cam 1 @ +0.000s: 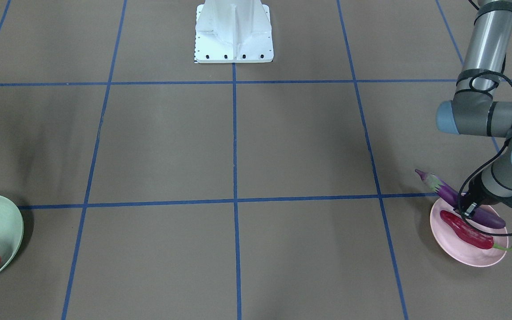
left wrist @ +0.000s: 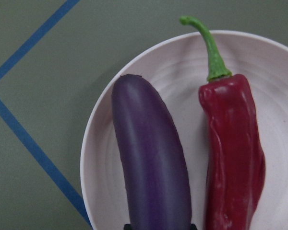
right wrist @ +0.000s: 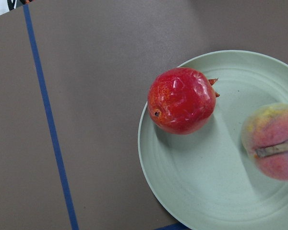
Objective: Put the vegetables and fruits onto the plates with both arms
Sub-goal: 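Carry the purple eggplant onto the pink plate with the left gripper, then release both items and lift both grippers away from the plates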
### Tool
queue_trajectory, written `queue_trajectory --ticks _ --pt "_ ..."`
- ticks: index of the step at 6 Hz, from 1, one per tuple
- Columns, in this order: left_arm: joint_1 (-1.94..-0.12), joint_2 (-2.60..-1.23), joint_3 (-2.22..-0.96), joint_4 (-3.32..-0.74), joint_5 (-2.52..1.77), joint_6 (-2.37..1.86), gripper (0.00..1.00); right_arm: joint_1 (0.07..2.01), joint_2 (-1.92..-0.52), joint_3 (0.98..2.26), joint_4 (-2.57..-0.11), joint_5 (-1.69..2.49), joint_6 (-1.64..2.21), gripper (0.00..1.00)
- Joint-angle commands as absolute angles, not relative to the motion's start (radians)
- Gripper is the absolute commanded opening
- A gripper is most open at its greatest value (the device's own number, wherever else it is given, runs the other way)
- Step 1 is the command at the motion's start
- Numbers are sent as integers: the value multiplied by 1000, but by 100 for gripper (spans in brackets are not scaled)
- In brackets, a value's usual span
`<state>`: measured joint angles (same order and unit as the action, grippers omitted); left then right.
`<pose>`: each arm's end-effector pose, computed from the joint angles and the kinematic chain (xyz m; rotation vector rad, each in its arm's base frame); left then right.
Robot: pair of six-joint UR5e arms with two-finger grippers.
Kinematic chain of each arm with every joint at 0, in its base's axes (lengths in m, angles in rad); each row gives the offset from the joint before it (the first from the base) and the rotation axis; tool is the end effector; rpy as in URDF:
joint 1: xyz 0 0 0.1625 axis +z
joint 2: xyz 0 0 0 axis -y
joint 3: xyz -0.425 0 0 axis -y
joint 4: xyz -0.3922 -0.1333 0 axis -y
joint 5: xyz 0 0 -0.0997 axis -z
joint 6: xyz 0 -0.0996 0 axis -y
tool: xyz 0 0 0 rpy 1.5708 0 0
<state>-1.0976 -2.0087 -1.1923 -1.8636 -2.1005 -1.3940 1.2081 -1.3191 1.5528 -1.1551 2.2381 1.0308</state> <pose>0.2429 -0.6564 0.5704 -0.2227 0.6046 -0.7966 -0.1509 -0.5996 0.4853 0.0667 -0.8991 0.4062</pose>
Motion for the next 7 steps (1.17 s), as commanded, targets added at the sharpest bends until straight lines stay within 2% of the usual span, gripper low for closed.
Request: queue_trajectory --ticks 1,4,6,7 --pt "-1118 -2009 -1177 -1876 -2099 -1399 99 1201 -1321 1565 -1158 2238 1037 100" --pt "-1190 -2057 -1180 -1839 -2179 -1394 100 1200 -1321 1566 -1158 2238 1037 100" --pt "-1207 -2031 -1315 -1836 -2252 -1382 100 1204 -1325 1578 -1163 2241 1017 100" --pt "-1207 -1929 -1463 -1836 -2250 -1226 100 1224 -1334 1577 -1164 2243 937 100"
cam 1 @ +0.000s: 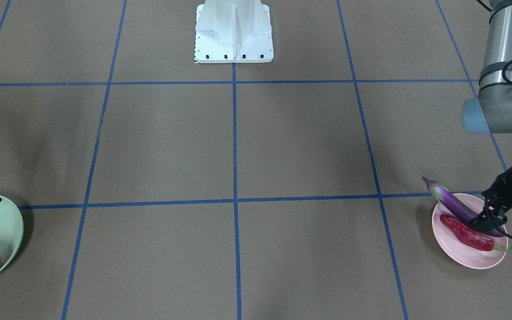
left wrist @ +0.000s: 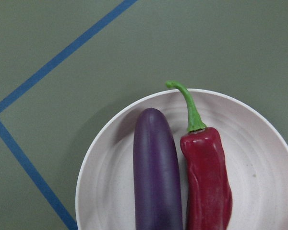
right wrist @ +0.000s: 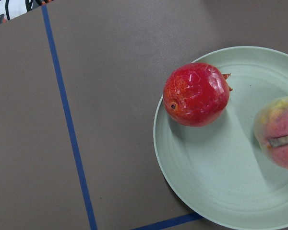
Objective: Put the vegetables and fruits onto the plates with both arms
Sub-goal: 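Release both items and lift both grippers away from the plates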
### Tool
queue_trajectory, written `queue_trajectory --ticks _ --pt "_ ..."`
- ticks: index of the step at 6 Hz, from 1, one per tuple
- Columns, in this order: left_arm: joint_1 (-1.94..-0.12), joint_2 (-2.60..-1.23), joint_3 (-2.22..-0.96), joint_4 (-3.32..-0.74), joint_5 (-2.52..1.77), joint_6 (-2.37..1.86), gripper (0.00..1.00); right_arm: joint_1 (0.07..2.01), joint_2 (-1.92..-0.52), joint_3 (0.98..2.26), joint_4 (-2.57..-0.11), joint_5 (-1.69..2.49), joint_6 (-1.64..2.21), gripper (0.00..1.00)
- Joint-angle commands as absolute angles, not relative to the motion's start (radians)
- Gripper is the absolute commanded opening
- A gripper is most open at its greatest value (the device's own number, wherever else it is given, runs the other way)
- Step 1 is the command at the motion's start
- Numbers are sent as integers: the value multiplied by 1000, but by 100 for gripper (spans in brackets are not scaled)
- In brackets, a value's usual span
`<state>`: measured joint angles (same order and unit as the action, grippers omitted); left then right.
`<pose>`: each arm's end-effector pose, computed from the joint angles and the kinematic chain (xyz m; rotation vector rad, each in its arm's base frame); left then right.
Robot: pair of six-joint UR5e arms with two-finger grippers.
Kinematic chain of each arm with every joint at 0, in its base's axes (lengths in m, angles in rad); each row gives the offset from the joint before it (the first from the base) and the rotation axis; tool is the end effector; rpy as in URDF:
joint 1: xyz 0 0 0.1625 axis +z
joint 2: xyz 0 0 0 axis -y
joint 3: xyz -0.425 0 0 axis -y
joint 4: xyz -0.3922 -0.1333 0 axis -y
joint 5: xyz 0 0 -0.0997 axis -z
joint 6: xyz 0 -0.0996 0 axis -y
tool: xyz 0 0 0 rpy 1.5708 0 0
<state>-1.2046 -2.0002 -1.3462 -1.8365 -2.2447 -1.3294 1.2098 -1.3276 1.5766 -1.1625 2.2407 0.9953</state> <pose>0.1789 -0.6651 0.4933 -0.2013 0.7958 -0.7518 -0.1483 -0.5951 0.4792 0.0879 -0.9027 0.3706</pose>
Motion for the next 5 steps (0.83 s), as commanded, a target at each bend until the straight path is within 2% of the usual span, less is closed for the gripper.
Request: queue_trajectory --ticks 1,3,5 --pt "-1212 -1826 -1568 -1829 -2247 -977 100 1283 -1366 1578 -1222 2272 728 100" --pt "-1288 -1662 -1682 -1825 -2247 -614 100 1428 -1434 1659 -1392 2361 419 100" --pt "-1392 -1547 -1692 -1831 -2275 -343 100 1491 -1546 1710 -1434 2365 206 100"
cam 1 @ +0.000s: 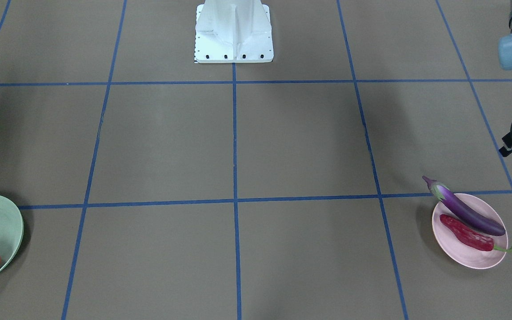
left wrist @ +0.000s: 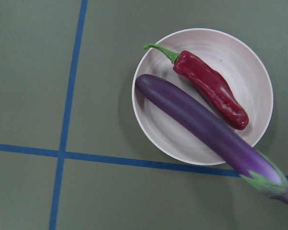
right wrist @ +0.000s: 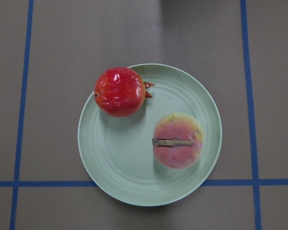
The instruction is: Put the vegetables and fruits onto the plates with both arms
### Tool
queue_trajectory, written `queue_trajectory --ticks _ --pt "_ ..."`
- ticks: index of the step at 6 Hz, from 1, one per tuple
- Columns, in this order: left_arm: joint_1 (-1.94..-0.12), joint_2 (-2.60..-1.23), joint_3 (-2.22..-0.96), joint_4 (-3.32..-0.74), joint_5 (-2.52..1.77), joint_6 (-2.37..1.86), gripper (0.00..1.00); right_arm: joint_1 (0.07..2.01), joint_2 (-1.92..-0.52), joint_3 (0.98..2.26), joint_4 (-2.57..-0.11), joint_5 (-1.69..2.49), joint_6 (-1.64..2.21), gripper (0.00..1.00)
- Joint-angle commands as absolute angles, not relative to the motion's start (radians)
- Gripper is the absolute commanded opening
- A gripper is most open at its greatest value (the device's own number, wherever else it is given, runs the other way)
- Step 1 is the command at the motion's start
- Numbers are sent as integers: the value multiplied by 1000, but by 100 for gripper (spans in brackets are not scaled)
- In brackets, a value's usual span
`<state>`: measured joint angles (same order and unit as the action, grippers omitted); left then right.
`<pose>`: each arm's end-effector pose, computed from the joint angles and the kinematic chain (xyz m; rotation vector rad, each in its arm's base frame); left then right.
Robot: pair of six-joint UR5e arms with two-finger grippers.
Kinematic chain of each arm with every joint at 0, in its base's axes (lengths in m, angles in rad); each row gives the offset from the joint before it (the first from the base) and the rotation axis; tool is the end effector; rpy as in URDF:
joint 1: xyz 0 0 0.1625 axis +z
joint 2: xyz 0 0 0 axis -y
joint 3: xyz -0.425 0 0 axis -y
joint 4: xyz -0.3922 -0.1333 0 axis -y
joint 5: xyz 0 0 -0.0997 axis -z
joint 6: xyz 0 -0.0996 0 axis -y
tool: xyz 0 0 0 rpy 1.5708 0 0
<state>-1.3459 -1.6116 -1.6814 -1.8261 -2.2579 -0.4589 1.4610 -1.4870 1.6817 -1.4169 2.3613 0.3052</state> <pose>0.0492 -0.5294 0.5593 0.1407 0.7687 -0.0823 0.0032 -0.5416 0.5419 0.1618 -0.8329 0.0458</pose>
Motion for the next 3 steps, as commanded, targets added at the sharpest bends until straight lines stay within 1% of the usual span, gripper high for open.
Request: queue_trajectory --ticks 1,2,3 --pt "-1475 -1481 -1692 -1835 -2371 -248 100 1491 -1621 1767 -1436 2364 180 100" --pt "-1538 -1458 -1703 -1829 -2458 -236 100 1479 -1673 1807 -1437 2364 154 100" --pt "-1567 -1383 -1782 -1827 -2459 -236 100 1465 -1707 1809 -1468 2365 35 100"
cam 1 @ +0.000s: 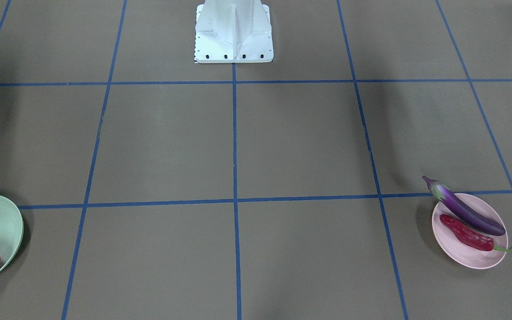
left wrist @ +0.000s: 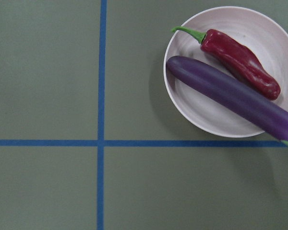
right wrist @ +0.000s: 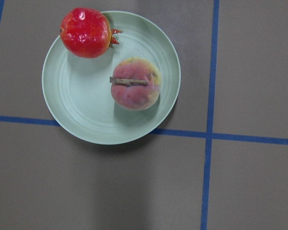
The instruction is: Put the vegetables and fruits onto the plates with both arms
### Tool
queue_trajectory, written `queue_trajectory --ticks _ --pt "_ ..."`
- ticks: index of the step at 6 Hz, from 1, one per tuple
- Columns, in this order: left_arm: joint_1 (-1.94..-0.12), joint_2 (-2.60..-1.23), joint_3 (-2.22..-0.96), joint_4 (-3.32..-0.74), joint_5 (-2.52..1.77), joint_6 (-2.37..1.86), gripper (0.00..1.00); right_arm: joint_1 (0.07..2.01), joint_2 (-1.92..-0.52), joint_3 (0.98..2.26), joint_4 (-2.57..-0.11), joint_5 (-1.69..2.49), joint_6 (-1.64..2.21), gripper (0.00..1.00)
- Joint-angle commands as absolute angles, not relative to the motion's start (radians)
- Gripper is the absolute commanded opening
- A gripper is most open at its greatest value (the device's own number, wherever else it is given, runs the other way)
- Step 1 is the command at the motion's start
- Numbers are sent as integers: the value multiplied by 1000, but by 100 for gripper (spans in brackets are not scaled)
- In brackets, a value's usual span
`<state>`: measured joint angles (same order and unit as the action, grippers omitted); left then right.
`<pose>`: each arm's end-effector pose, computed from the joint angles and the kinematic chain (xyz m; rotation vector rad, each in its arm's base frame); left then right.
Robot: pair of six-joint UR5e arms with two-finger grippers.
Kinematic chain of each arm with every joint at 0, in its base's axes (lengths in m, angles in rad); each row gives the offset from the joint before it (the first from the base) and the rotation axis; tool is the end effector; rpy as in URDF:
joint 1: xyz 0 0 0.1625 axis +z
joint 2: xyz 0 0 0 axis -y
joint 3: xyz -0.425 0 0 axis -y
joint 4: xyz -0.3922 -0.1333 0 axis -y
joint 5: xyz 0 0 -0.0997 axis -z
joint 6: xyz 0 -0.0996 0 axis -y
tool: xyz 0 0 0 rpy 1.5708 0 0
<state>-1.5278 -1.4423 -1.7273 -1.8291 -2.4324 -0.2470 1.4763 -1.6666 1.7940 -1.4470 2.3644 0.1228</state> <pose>-0.0383 -0.4536 0.6071 0.1418 0.8849 -0.0668 0.0184 -0.4661 0.5786 0.1508 -0.8103 -0.0730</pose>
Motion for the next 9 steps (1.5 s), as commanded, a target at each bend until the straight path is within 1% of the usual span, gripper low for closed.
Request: queue_trajectory --ticks 1,2,3,9 --pt "-1566 -1356 -1833 -1786 -2448 -238 100 1465 -1701 1839 -1550 2364 12 100" --pt "-1549 -1359 -1850 -1717 -2413 -238 100 1457 -1695 1851 -1593 2365 11 100" --pt "-1543 -1352 -1856 -1712 -2328 -238 100 1460 -1697 1868 -1594 2364 9 100" --pt "-1502 -1348 -1864 -1681 -2338 -235 100 1448 -1695 1864 -1608 2361 -20 100"
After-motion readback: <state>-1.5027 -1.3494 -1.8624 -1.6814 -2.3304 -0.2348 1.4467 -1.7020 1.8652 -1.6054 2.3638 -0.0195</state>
